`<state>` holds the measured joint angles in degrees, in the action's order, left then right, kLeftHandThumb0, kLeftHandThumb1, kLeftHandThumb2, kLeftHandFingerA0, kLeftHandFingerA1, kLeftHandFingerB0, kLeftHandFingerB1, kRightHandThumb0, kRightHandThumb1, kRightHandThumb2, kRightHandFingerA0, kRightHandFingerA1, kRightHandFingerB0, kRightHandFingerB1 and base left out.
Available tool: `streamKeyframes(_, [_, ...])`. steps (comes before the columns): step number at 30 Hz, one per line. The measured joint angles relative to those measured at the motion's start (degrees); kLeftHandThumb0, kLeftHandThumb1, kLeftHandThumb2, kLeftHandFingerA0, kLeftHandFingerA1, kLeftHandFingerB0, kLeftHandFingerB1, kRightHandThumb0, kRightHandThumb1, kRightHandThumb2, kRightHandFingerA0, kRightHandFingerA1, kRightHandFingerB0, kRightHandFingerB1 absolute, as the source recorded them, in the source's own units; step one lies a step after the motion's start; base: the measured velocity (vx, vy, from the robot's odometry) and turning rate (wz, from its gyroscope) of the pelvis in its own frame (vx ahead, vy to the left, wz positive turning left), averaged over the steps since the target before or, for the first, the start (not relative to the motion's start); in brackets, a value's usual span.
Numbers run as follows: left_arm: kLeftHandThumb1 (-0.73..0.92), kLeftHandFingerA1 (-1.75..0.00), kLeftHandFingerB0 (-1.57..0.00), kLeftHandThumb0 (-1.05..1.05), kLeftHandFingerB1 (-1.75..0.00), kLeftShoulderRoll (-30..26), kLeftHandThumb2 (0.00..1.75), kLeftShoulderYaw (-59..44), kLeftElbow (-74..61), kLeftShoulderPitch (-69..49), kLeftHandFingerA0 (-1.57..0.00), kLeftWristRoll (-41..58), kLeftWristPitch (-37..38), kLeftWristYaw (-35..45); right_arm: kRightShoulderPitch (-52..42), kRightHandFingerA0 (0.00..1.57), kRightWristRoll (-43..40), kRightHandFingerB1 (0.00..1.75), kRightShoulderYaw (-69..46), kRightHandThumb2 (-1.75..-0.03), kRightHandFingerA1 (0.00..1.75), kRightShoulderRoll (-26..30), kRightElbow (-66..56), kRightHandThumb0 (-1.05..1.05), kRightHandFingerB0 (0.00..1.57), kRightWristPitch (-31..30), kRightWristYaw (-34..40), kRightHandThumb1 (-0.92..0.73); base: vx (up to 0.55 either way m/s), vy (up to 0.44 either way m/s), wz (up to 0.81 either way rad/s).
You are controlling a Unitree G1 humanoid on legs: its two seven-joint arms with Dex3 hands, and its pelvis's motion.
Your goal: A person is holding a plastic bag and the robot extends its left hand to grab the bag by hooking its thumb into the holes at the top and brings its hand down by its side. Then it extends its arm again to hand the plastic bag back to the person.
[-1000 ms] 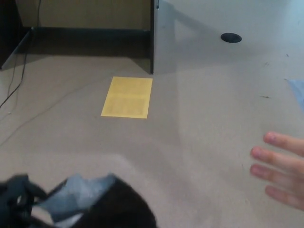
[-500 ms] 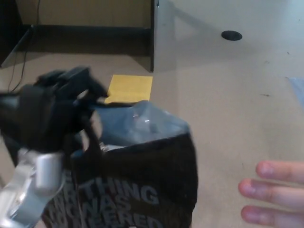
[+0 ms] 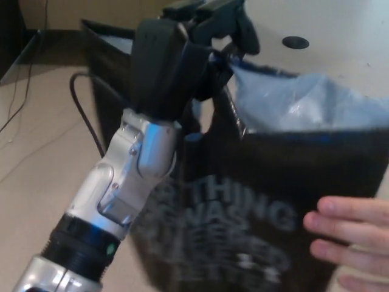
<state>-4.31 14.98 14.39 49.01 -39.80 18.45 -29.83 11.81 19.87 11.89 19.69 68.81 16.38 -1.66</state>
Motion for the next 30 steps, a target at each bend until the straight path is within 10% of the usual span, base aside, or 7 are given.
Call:
streamKeyframes(4, [0.57,-1.43,-0.91,-0.17,-1.20,-0.94,0.93,-0.69,-0.65,1.26,-1.28,-0.03,-0.41,1.27,0.05,0.68,0.00,0.42,0.05,-0.64,0.48,0.32,-0.24,-0.43,0.59,0.22,0.00,-0.65,0.00,0.000,0.00])
streamKeyframes(19, [0.55,-1.39,-0.86,-0.21,-1.18,-1.30,0.96,-1.90,-7.02,8.79,-1.25,-0.13,-3.11,6.49,0.08,0.66,0.04,0.42,0.45,-0.62,0.47,0.32,-0.83,-0.40,0.58,1.04,-0.01,-0.66,0.00,0.000,0.00])
streamKeyframes(20, [0.68,-1.62,-0.83,-0.16,-1.05,-0.91,0.75,-1.85,-7.83,8.99,-0.98,-0.17,-3.46,6.87,0.08,0.66,0.04,0.42,0.45,-0.61,0.48,0.32,-0.86,-0.39,0.58,1.10,-0.01,-0.66,0.00,0.000,0.00])
streamKeyframes(21, [0.67,-0.93,-0.62,-0.33,-0.39,-0.58,0.60,-1.76,-8.52,9.08,-0.85,-0.20,-3.84,7.31,0.09,0.66,0.04,0.42,0.47,-0.62,0.48,0.32,-0.89,-0.40,0.58,1.16,-0.01,-0.66,0.00,0.000,0.00])
streamKeyframes(23, [0.64,-0.38,-0.30,-0.44,-0.31,-0.47,0.60,-1.43,-10.34,9.01,-0.46,-0.14,-4.78,8.87,0.08,0.66,0.06,0.42,0.57,-0.62,0.48,0.32,-0.94,-0.41,0.58,1.24,-0.01,-0.66,0.00,0.000,0.00])
streamKeyframes(25, [0.40,-0.13,0.00,-0.66,-0.10,-0.51,0.68,-0.86,-12.47,8.80,0.00,-0.13,-5.98,11.18,0.09,0.66,0.06,0.42,0.65,-0.62,0.48,0.32,-0.94,-0.41,0.59,1.25,-0.01,-0.66,0.00,0.000,0.00])
streamKeyframes(30, [0.41,0.00,0.00,-0.81,0.00,-0.85,0.57,0.09,-15.77,8.64,0.00,-0.16,-8.40,15.74,0.12,0.66,0.07,0.41,0.77,-0.62,0.48,0.29,-0.94,-0.41,0.57,1.25,0.00,-0.67,0.00,0.000,0.00])
